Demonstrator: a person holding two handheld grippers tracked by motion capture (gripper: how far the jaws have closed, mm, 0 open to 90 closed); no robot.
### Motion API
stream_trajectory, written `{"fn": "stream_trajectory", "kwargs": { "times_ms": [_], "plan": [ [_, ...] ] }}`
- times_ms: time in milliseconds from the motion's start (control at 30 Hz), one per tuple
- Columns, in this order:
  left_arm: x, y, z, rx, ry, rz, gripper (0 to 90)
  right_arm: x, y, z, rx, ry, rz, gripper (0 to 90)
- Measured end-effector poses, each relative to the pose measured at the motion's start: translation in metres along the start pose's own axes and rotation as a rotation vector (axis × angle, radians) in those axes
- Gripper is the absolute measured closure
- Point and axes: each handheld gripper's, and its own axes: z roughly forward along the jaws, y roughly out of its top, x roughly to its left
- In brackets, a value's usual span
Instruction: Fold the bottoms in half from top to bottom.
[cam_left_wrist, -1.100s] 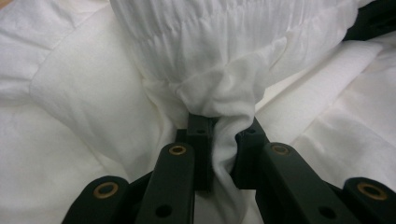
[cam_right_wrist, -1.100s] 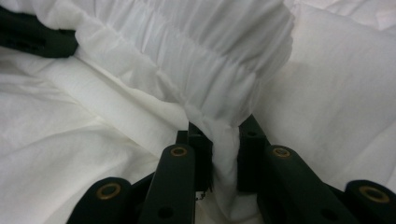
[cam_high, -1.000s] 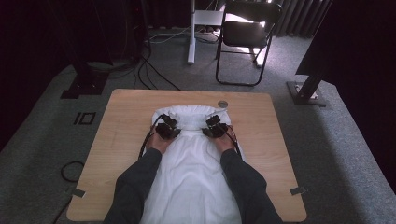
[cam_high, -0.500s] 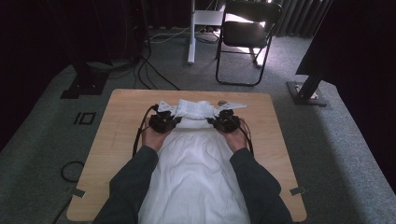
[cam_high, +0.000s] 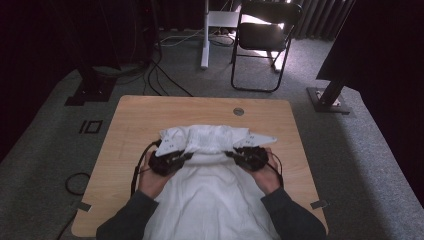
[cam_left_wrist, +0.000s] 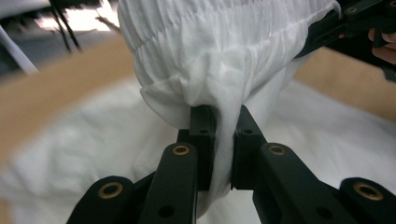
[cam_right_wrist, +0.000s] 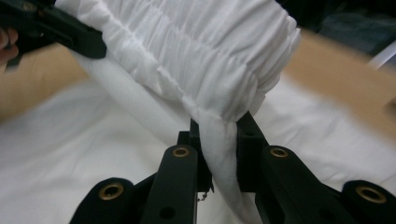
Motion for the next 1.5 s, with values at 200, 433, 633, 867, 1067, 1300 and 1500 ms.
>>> {"fn": "stream_trajectory", "kwargs": {
  "times_ms": [200,433,633,867,1067,1300,1500],
  "plan": [
    [-0.012,-0.061,0.035,0.203,-0.057,-0.049,81.7,0.020,-0.061,0.025,0.158,0.059,0.035,81.0],
    [-0.007,-0.068,0.050,0.229,-0.048,-0.024,81.4,0.019,-0.088,0.043,0.222,0.055,0.081,80.6],
    [0.009,-0.055,0.062,0.254,-0.011,-0.004,81.3,0.011,-0.083,0.054,0.216,0.031,0.117,80.3],
    [0.039,-0.035,0.085,0.278,0.008,0.019,80.8,-0.010,-0.071,0.072,0.209,-0.007,0.144,80.5],
    [0.055,-0.022,0.105,0.261,0.070,-0.005,80.8,-0.036,-0.058,0.090,0.208,-0.051,0.158,80.7],
    [0.061,-0.012,0.121,0.238,0.148,-0.035,81.0,-0.060,-0.045,0.105,0.218,-0.088,0.184,80.8],
    [0.061,-0.008,0.123,0.247,0.160,-0.036,81.6,-0.073,-0.042,0.111,0.196,-0.091,0.225,81.0]
  ]
}}
